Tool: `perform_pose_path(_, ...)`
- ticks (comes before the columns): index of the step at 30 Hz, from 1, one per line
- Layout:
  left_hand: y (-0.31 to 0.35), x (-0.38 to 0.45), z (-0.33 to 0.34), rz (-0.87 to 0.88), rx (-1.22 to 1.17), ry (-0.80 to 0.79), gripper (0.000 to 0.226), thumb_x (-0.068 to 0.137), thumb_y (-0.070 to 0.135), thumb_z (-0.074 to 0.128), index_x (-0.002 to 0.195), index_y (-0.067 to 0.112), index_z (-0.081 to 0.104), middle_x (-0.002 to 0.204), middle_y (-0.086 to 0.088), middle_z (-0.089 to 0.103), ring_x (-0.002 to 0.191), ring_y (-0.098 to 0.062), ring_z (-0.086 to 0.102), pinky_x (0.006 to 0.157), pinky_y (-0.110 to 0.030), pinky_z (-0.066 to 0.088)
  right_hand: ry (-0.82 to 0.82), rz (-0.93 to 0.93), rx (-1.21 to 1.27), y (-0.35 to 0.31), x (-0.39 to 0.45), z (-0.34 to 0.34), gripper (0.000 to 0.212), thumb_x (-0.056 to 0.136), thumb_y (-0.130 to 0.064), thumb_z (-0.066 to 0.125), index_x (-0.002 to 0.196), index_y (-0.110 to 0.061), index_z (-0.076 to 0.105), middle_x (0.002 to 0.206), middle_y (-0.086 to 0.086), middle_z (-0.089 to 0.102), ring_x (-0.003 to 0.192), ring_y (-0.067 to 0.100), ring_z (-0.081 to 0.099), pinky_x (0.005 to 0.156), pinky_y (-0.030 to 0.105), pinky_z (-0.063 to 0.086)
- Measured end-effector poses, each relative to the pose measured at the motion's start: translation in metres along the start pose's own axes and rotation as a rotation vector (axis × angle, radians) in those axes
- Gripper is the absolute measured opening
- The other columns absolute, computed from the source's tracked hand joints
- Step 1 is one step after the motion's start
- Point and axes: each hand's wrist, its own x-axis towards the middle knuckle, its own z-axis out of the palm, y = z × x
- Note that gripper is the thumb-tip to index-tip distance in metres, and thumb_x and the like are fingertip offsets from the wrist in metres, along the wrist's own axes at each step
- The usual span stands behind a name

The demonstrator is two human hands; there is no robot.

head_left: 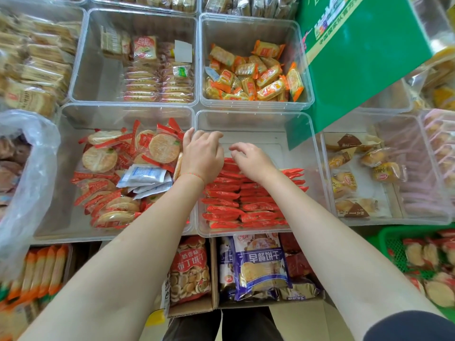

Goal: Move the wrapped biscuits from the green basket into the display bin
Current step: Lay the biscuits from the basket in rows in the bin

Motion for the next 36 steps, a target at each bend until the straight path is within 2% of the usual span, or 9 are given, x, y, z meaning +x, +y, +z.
perform_pose_path(4, 0.004, -0.005, -0.006, 0.005, 0.023, -0.027, 0.04, 0.091, 0.028, 0.04, 0.126, 0.017, 0.057, 0.121, -0.003, 0.064, 0.124, -0.025, 0.046, 0.117, -0.039, 0.013, 0.185, -0.037, -0.018, 0.013, -0.041, -0.021, 0.023, 0.095, -0.023, 0.048, 0.109, -0.018, 0.066, 0.112, 0.0, 0.06, 0.103, 0.018, 0.056, 0.089, 0.033, 0.045)
perform_pose_path(6, 0.022, -0.012, -0.011, -0.001, -0.057, -0.054, 0.04, 0.092, 0.03, 0.046, 0.129, 0.018, 0.055, 0.121, -0.004, 0.063, 0.12, -0.026, 0.048, 0.11, -0.04, 0.027, 0.236, -0.042, -0.014, 0.02, -0.063, -0.035, 0.018, 0.094, -0.019, 0.05, 0.099, -0.015, 0.066, 0.099, -0.001, 0.058, 0.091, 0.017, 0.055, 0.078, 0.031, 0.044)
perform_pose_path(9, 0.072, -0.031, -0.011, -0.044, -0.192, -0.101, 0.032, 0.09, 0.032, 0.05, 0.12, 0.025, 0.06, 0.106, 0.005, 0.066, 0.104, -0.02, 0.058, 0.086, -0.035, 0.046, 0.258, -0.037, 0.005, 0.035, -0.092, -0.055, 0.013, 0.092, -0.02, 0.051, 0.09, -0.017, 0.064, 0.087, -0.002, 0.063, 0.081, 0.017, 0.056, 0.067, 0.031, 0.04)
perform_pose_path(12, 0.127, -0.055, 0.002, -0.084, -0.265, -0.098, 0.02, 0.087, 0.033, 0.052, 0.101, 0.028, 0.066, 0.085, 0.01, 0.067, 0.087, -0.019, 0.064, 0.078, -0.034, 0.051, 0.249, -0.056, 0.052, 0.06, -0.121, -0.08, 0.014, 0.092, -0.021, 0.052, 0.086, -0.018, 0.064, 0.077, -0.002, 0.065, 0.075, 0.017, 0.057, 0.065, 0.031, 0.042)
perform_pose_path(19, 0.283, -0.098, 0.088, -0.133, -0.382, -0.031, 0.016, 0.085, 0.029, 0.057, 0.093, 0.026, 0.07, 0.068, 0.009, 0.065, 0.073, -0.018, 0.064, 0.069, -0.031, 0.05, 0.282, -0.076, 0.243, 0.205, -0.182, -0.146, 0.017, 0.088, -0.027, 0.052, 0.078, -0.02, 0.064, 0.068, -0.004, 0.063, 0.07, 0.021, 0.06, 0.067, 0.038, 0.05)
perform_pose_path(24, 0.413, -0.14, 0.173, -0.18, -0.445, 0.062, 0.016, 0.084, 0.027, 0.056, 0.081, 0.015, 0.066, 0.069, 0.003, 0.061, 0.071, -0.02, 0.057, 0.066, -0.033, 0.042, 0.282, -0.076, 0.428, 0.331, -0.237, -0.201, 0.033, 0.084, -0.032, 0.047, 0.071, -0.003, 0.057, 0.068, 0.021, 0.06, 0.068, 0.039, 0.059, 0.061, 0.051, 0.051)
perform_pose_path(29, 0.504, -0.162, 0.259, -0.216, -0.377, -0.187, 0.025, 0.08, 0.039, 0.047, 0.08, 0.02, 0.064, 0.075, 0.001, 0.066, 0.076, -0.022, 0.059, 0.069, -0.036, 0.047, 0.276, 0.067, 0.412, 0.449, -0.27, -0.244, 0.03, 0.085, -0.03, 0.046, 0.066, -0.011, 0.058, 0.065, 0.009, 0.062, 0.067, 0.032, 0.06, 0.065, 0.051, 0.054)
perform_pose_path(32, 0.533, -0.163, 0.311, -0.281, -0.345, -0.373, 0.018, 0.084, 0.035, 0.05, 0.084, 0.025, 0.066, 0.082, 0.006, 0.067, 0.083, -0.019, 0.062, 0.074, -0.033, 0.05, 0.183, 0.2, 0.325, 0.519, -0.27, -0.25, 0.025, 0.092, -0.023, 0.049, 0.072, -0.012, 0.06, 0.071, 0.008, 0.064, 0.072, 0.032, 0.061, 0.064, 0.041, 0.047)
perform_pose_path(36, 0.552, -0.173, 0.372, -0.392, -0.329, -0.612, 0.021, 0.087, 0.03, 0.052, 0.098, 0.026, 0.069, 0.099, 0.003, 0.071, 0.091, -0.019, 0.063, 0.082, -0.031, 0.051, -0.021, 0.363, 0.029, 0.601, -0.264, -0.239, 0.022, 0.094, -0.024, 0.051, 0.113, -0.017, 0.059, 0.113, 0.009, 0.06, 0.098, 0.029, 0.058, 0.075, 0.032, 0.043)
